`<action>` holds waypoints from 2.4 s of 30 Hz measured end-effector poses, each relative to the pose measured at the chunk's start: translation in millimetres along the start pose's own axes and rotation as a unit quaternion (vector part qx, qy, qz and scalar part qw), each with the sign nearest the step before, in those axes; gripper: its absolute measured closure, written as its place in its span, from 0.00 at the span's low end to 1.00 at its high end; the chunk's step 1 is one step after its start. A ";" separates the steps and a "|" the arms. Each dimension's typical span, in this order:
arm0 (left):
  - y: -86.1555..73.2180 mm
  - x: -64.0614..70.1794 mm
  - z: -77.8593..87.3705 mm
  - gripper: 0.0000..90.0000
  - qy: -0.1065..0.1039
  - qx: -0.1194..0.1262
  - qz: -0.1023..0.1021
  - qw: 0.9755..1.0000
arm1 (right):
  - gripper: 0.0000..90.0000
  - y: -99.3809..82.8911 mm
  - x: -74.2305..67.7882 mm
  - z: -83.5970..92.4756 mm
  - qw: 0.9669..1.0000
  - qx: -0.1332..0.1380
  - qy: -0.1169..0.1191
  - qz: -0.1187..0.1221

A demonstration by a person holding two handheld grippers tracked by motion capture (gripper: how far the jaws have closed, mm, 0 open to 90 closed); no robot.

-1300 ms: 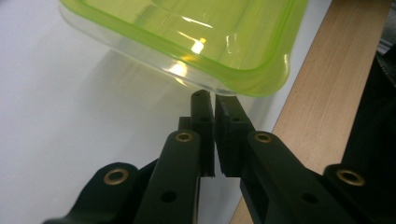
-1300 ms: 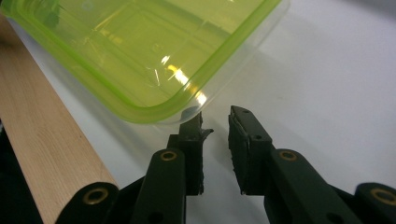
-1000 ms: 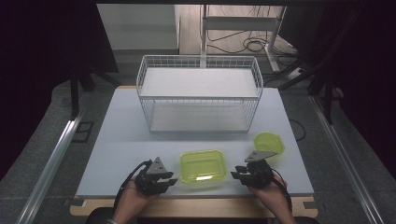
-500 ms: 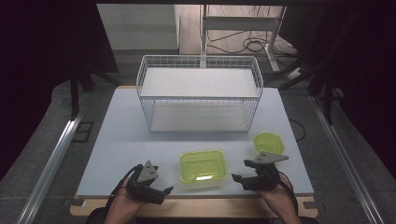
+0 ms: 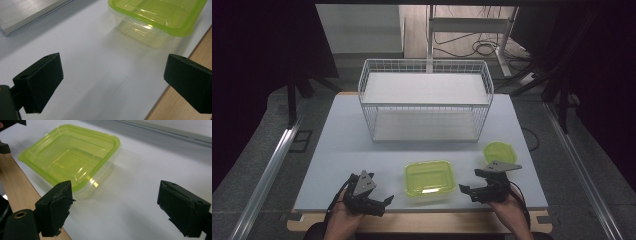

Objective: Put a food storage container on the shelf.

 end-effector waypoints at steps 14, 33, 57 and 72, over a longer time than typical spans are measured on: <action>-6.7 -1.7 -4.2 0.03 0.029 -0.036 -0.048 0.998 | 0.36 17.0 -7.7 -8.6 0.997 -0.039 0.037 -0.058; -9.3 1.7 -7.5 0.03 0.036 -0.056 -0.079 0.995 | 0.68 24.4 -13.6 -50.8 0.980 -0.120 0.081 -0.138; -11.2 2.3 -9.1 0.03 0.043 -0.066 -0.093 0.993 | 0.90 45.9 -17.8 -37.2 0.967 -0.092 0.139 -0.192; -8.3 -1.8 -1.9 0.02 0.024 -0.043 -0.043 0.998 | 0.90 70.5 -10.3 -17.8 0.962 -0.054 0.161 -0.214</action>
Point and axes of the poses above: each handheld gripper's, and its own axes: z roughly backward along the jaws, y roughly out of its top, x roughly to its right, the point moved 10 cm from there along -z, roughly forward along the jaws, and after that the axes turned 10 degrees about -y, right-handed, at the moved point
